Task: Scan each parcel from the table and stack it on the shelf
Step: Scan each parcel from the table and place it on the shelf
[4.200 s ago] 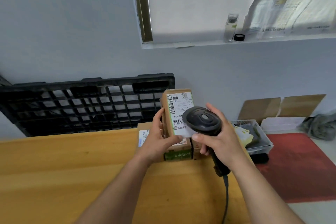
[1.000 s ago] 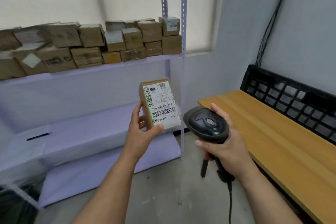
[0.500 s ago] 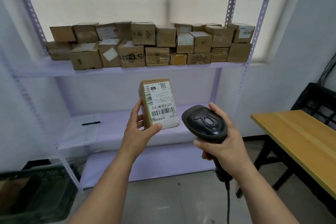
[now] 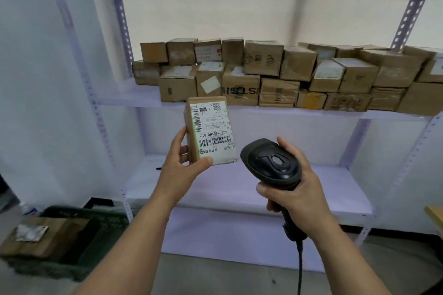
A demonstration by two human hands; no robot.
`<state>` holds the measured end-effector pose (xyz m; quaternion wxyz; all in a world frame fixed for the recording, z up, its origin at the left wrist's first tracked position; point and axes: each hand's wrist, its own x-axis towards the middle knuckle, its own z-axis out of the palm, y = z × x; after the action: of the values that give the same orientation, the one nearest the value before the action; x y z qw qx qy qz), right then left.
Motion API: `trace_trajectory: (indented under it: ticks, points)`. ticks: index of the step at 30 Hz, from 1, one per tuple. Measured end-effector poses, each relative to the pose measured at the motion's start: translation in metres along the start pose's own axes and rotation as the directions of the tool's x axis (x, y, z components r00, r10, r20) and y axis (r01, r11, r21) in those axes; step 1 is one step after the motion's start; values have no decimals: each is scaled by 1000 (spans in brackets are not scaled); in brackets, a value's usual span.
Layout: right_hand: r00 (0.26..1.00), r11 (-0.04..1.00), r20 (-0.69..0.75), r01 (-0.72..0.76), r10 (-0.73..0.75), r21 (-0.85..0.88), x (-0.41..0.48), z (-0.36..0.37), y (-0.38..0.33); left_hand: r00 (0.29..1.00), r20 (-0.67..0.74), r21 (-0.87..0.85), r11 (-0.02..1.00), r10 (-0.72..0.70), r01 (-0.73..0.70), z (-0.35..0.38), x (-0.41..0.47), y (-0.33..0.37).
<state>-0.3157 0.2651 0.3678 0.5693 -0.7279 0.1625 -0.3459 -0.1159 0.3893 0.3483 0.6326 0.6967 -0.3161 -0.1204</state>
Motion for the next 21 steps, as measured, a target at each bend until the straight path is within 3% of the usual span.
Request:
trace_trajectory:
  ticks: [10, 21]
  points:
    - [995, 995, -3, 100, -100, -7, 117, -5, 6, 993, -31, -8, 993, 117, -117, 7, 137, 51]
    - [987, 992, -105, 116, -120, -45, 184, -1, 10, 990, 128, -37, 998, 64, -59, 25, 263, 89]
